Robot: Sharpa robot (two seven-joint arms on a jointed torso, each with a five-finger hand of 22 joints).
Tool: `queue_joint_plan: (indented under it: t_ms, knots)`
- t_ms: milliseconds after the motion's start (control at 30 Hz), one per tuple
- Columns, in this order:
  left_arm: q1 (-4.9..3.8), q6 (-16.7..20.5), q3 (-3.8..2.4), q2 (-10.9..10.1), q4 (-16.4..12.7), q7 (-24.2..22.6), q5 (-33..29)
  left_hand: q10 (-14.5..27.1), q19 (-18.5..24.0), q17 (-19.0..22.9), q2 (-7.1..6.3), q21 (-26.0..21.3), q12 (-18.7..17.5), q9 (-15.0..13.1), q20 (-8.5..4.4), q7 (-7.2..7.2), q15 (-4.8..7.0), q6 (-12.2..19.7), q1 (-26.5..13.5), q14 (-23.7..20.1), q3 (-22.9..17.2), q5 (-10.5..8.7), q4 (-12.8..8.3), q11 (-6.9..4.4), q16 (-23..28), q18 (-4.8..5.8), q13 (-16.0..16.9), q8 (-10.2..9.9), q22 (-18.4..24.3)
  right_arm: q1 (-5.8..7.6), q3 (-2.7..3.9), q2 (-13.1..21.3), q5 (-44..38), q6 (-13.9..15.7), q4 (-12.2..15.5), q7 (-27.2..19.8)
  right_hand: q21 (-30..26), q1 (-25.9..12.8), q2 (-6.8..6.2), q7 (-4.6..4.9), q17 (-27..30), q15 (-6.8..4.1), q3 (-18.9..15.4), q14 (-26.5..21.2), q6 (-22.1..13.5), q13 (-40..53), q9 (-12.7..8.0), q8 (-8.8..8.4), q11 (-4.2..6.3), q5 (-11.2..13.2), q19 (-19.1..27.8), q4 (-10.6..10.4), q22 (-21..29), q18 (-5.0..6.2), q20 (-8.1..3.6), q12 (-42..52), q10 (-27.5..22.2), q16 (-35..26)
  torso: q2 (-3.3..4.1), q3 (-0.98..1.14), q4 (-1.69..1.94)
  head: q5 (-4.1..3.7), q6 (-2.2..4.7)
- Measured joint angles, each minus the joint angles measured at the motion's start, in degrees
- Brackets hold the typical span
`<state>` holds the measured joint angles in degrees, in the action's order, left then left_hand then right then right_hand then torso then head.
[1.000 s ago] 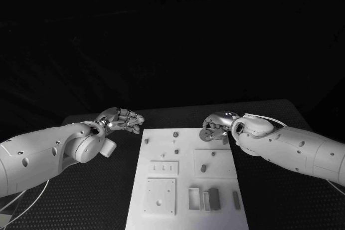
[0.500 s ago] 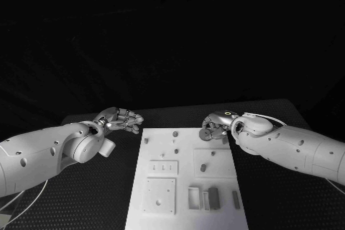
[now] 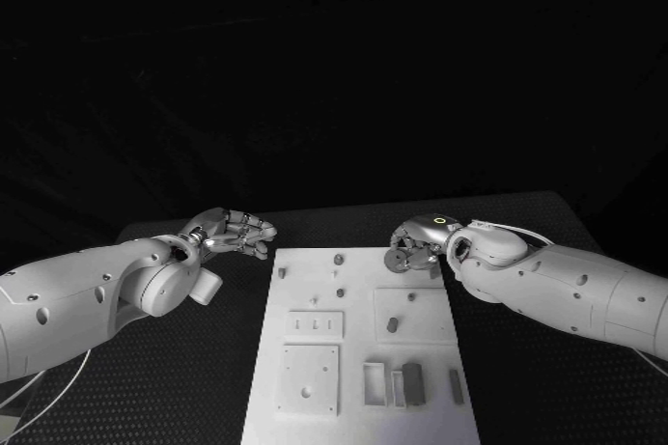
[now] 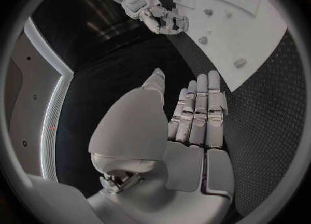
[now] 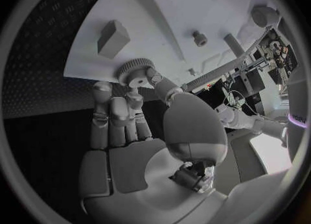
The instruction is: Assemble the parts on the task board
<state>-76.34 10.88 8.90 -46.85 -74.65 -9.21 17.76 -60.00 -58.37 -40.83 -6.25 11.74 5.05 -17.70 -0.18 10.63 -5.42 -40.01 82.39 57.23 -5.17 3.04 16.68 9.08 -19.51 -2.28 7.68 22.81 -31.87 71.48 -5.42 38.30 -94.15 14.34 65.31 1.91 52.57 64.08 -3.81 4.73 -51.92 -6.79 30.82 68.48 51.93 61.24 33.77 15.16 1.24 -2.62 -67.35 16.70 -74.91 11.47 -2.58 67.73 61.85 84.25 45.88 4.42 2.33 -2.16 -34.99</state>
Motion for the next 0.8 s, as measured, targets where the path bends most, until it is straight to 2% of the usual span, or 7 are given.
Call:
queue_joint_plan:
  t_ms: [33,167,467,800]
  knots:
    - [0.00,0.0,0.00,0.0,0.0,0.0,0.0,0.0,0.0,0.0,0.00,0.0,0.0,0.0,0.00,0.00,0.00,0.0,0.0,0.0,0.0,0.00,0.0,0.00,0.0,-0.31,0.0,0.0,0.0,-0.03,-0.02,0.1,-0.3,0.3,0.4,0.2,0.2,0.2,0.20,0.00,0.0,0.00,-0.1,0.0,0.0,-0.1,0.0,0.00,0.03,0.0,0.0,0.1,0.0,0.00,0.00,0.0,0.0,0.0,0.00,0.00,0.00,-0.01,0.03]
    - [0.00,0.0,0.00,-0.2,-0.1,0.0,0.0,0.0,0.0,0.0,0.00,0.0,0.0,0.0,0.00,0.00,0.00,0.0,0.0,0.0,0.0,0.00,0.0,0.00,0.0,-0.45,0.0,0.0,0.0,-0.20,-0.11,0.5,-1.6,1.4,1.9,0.9,0.2,1.0,0.94,-0.05,0.0,-0.42,-0.1,0.4,0.1,-0.2,0.0,0.00,0.41,0.0,-0.2,0.1,0.0,0.18,-0.21,0.0,0.4,0.0,0.00,0.00,-0.04,0.03,0.09]
    - [0.00,0.0,0.00,-0.3,-0.3,0.0,0.0,0.0,0.0,-0.1,0.00,0.0,0.0,0.0,0.00,0.00,0.00,0.0,0.0,0.0,0.0,0.00,0.0,0.00,0.2,-0.44,0.0,0.0,0.0,-0.31,-0.29,0.9,-4.8,3.0,4.7,3.0,0.4,1.6,0.49,-0.70,0.2,-0.92,-0.3,0.9,0.7,-0.5,0.0,0.00,0.73,0.0,-0.2,0.1,0.0,0.24,-0.63,0.0,0.7,-0.2,0.00,0.00,-0.04,0.16,0.37]
    - [0.00,0.0,0.00,-0.4,-0.5,0.0,0.0,0.0,0.0,-0.1,0.00,0.0,0.0,0.0,0.00,0.00,0.00,0.0,0.0,0.0,0.0,0.00,0.0,0.00,0.2,-0.40,0.0,0.0,0.0,-0.21,-0.25,1.0,-7.0,4.2,8.6,4.6,0.4,1.8,0.27,-0.90,0.2,-0.96,-0.5,1.0,0.9,-0.7,0.0,0.00,0.61,0.0,-0.4,0.1,0.0,0.29,-0.82,0.0,1.0,-0.2,0.01,0.03,-0.02,0.44,0.53]
